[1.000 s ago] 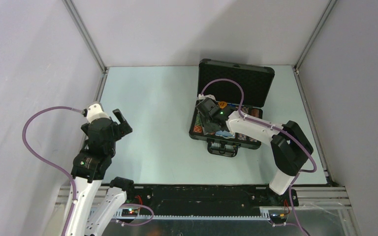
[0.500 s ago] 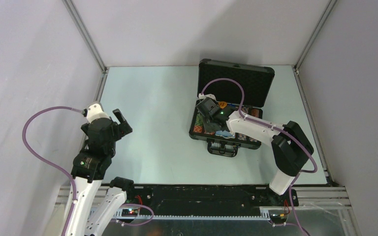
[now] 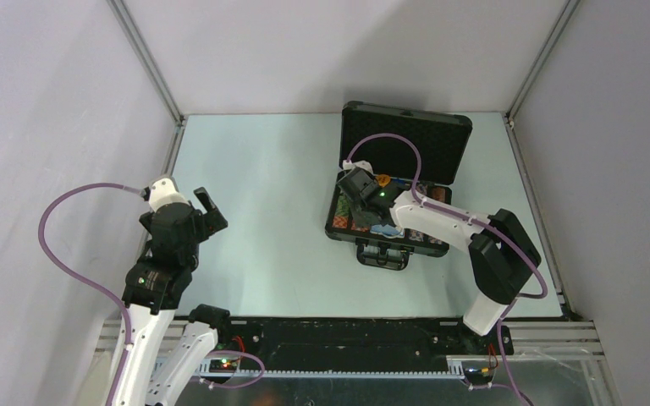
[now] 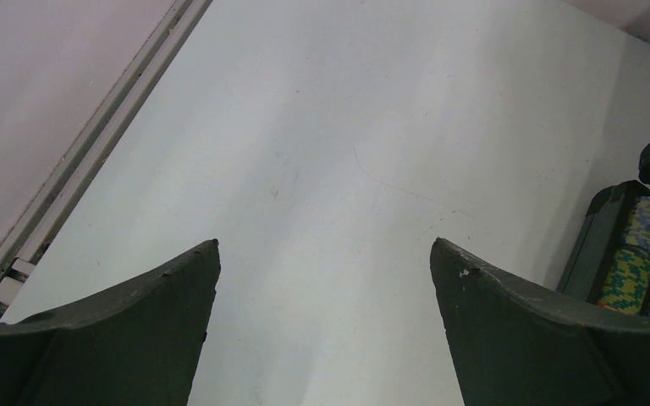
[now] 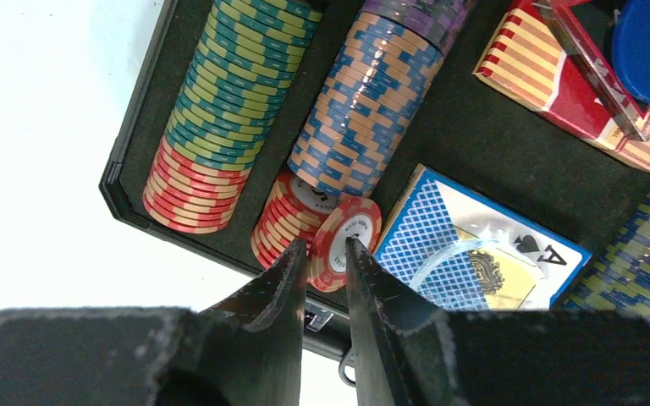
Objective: Pack up texas hold em set
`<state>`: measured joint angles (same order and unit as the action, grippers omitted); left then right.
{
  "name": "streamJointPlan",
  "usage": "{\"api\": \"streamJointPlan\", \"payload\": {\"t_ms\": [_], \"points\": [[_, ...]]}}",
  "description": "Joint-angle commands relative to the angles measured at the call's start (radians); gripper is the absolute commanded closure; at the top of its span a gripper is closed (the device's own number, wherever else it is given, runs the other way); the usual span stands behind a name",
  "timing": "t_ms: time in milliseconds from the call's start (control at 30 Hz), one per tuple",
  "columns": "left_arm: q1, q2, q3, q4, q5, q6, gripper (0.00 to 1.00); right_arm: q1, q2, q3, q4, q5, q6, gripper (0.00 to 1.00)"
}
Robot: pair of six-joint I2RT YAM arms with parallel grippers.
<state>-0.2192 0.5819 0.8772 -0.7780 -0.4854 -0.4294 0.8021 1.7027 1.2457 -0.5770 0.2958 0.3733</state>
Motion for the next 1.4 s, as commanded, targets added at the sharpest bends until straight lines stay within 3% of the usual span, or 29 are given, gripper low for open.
{"api": "streamJointPlan", "payload": {"t_ms": [0,500,900,1367], "points": [[0.011,0.001,0.013,0.009,0.0,-0.013,0.02,-0.015,-0.036,0.0,-0.082,0.114,-0.013,0.73],[0.011,0.003,0.013,0.008,0.001,-0.014,0.02,-0.02,-0.048,0.0,-0.075,0.125,-0.027,0.8],[0.012,0.003,0.013,0.009,0.001,-0.014,0.02,-0.03,-0.038,0.0,-0.032,0.07,-0.023,0.77],[0.011,0.003,0.013,0.008,0.004,-0.013,0.02,-0.046,-0.05,0.0,0.013,0.048,-0.021,0.94]]}}
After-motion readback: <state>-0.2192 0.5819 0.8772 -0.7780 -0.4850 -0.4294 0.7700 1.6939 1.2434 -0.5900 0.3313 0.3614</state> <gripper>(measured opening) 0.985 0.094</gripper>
